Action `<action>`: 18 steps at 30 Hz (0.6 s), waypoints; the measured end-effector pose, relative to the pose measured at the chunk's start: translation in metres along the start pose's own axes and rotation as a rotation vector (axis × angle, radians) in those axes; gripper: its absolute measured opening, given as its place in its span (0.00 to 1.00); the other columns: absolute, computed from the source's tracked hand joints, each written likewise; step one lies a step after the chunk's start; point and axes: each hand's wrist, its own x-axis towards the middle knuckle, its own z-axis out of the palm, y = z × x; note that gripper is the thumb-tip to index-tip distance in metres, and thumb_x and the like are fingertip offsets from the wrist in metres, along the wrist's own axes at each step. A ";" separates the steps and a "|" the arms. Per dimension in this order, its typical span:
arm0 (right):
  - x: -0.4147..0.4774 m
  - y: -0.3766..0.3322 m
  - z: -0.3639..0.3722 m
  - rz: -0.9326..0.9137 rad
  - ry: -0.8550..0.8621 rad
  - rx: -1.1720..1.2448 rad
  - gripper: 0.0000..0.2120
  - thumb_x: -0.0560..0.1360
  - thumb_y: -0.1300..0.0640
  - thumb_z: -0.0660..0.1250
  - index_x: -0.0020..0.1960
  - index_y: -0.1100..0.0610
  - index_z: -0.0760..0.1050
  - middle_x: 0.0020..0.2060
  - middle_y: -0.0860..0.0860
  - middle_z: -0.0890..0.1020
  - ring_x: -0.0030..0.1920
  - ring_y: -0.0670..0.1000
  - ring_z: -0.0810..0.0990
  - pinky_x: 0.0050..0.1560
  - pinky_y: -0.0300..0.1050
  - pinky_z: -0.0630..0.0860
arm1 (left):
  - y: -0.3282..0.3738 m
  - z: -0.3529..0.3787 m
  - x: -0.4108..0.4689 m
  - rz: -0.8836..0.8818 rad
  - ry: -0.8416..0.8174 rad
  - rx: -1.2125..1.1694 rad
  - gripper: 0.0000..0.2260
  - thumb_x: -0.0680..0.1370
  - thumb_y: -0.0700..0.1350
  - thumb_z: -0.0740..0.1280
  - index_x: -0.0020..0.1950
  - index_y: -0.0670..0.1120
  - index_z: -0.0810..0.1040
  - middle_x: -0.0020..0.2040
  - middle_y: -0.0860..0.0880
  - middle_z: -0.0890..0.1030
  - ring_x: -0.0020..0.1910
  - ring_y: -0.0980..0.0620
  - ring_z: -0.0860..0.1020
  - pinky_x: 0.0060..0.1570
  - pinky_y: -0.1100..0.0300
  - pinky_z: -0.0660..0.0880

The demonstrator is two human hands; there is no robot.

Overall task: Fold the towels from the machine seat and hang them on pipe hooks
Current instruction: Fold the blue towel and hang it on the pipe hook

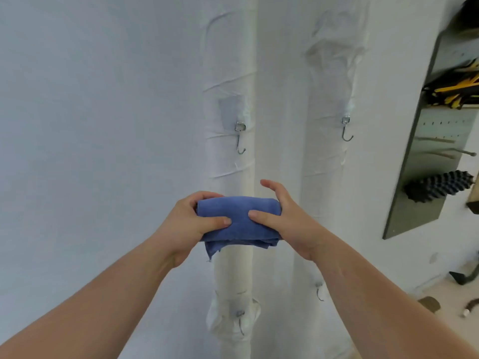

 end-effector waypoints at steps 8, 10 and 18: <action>0.029 -0.037 -0.018 -0.181 0.237 0.024 0.25 0.71 0.61 0.78 0.61 0.50 0.70 0.47 0.54 0.86 0.47 0.56 0.86 0.44 0.45 0.83 | 0.044 -0.010 0.025 0.015 -0.075 0.204 0.18 0.70 0.39 0.79 0.57 0.50 0.79 0.47 0.49 0.86 0.47 0.48 0.86 0.49 0.52 0.83; 0.031 -0.047 -0.020 -0.254 0.219 0.006 0.22 0.72 0.63 0.77 0.60 0.51 0.72 0.46 0.55 0.86 0.48 0.57 0.86 0.45 0.47 0.84 | 0.053 -0.010 0.028 0.019 -0.094 0.209 0.19 0.71 0.40 0.79 0.58 0.50 0.79 0.48 0.48 0.87 0.48 0.46 0.86 0.52 0.49 0.82; 0.060 -0.128 -0.042 -0.455 0.215 0.039 0.23 0.78 0.57 0.70 0.68 0.40 0.67 0.56 0.51 0.79 0.53 0.52 0.85 0.47 0.52 0.85 | 0.136 -0.017 0.059 0.358 0.256 0.024 0.20 0.75 0.40 0.75 0.63 0.55 0.75 0.51 0.48 0.84 0.48 0.49 0.85 0.46 0.57 0.83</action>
